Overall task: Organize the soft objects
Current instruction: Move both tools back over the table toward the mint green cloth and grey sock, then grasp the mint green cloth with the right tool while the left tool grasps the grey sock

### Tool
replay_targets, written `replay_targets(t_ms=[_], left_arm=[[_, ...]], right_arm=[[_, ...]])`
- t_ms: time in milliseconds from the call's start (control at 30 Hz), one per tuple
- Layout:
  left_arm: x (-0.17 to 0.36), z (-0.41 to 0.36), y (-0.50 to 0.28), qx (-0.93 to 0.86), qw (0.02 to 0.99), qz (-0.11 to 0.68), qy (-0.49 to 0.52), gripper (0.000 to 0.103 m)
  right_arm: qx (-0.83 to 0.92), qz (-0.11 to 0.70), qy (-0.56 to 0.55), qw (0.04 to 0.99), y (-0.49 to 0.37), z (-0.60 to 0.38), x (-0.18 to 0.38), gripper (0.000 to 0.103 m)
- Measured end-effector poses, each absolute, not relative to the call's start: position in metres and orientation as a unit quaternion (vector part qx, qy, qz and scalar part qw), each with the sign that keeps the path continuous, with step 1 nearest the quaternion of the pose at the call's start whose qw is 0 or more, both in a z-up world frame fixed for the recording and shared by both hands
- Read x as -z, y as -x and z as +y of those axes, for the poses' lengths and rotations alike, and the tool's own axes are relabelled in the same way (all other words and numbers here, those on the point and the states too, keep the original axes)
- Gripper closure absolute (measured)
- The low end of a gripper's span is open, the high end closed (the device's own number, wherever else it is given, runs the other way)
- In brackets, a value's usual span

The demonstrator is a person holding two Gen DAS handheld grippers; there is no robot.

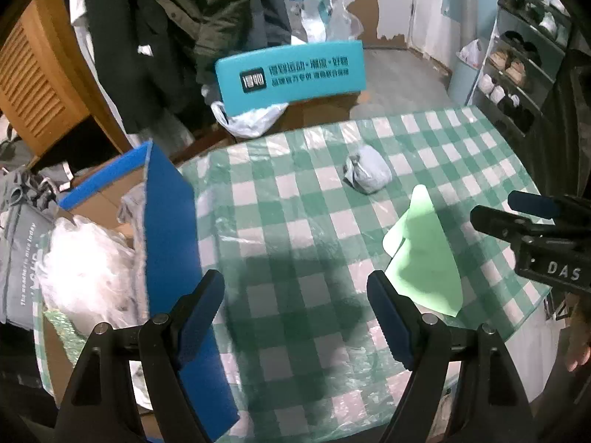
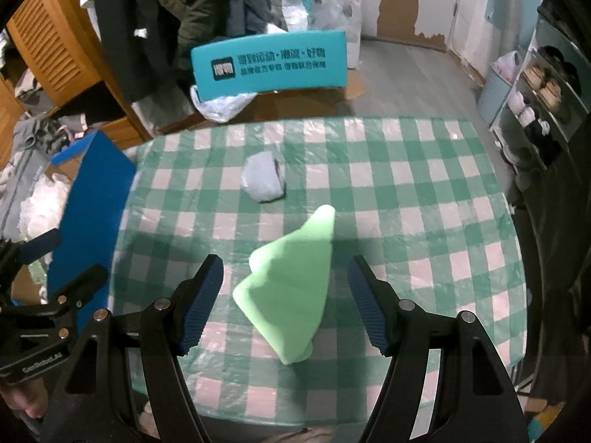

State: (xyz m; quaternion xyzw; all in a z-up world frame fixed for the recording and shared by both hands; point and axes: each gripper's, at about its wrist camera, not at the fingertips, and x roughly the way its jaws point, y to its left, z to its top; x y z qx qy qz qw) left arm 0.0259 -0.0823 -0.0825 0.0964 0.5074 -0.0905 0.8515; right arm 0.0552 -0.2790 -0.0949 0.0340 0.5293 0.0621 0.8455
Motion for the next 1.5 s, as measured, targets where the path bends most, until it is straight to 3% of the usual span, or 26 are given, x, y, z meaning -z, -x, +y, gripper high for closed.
replay_targets(t_ms=[833,1267,1367,1433,1500], left_arm=[[0.167,-0.100,-0.054,0.083,0.804,0.583,-0.084,0.022],[0.178,-0.094,-0.067,0.076,0.797,0.596,-0.063,0.022],[0.180,-0.094,-0.068,0.076,0.796,0.598,-0.060,0.022],[0.181,-0.094,-0.073,0.077,0.796,0.598,-0.059,0.022],[0.182,-0.096,-0.075,0.079,0.796,0.597,-0.058,0.022]], right_arm=[[-0.063,0.600,-0.014,0.797,-0.086,-0.270,0.200,0.034],[-0.056,0.587,0.022,0.807,-0.083,-0.260,0.210,0.035],[-0.064,0.584,0.023,0.809,-0.082,-0.257,0.209,0.047],[-0.073,0.581,0.027,0.810,-0.082,-0.252,0.206,0.077],[-0.083,0.583,0.030,0.808,-0.082,-0.248,0.205,0.095]])
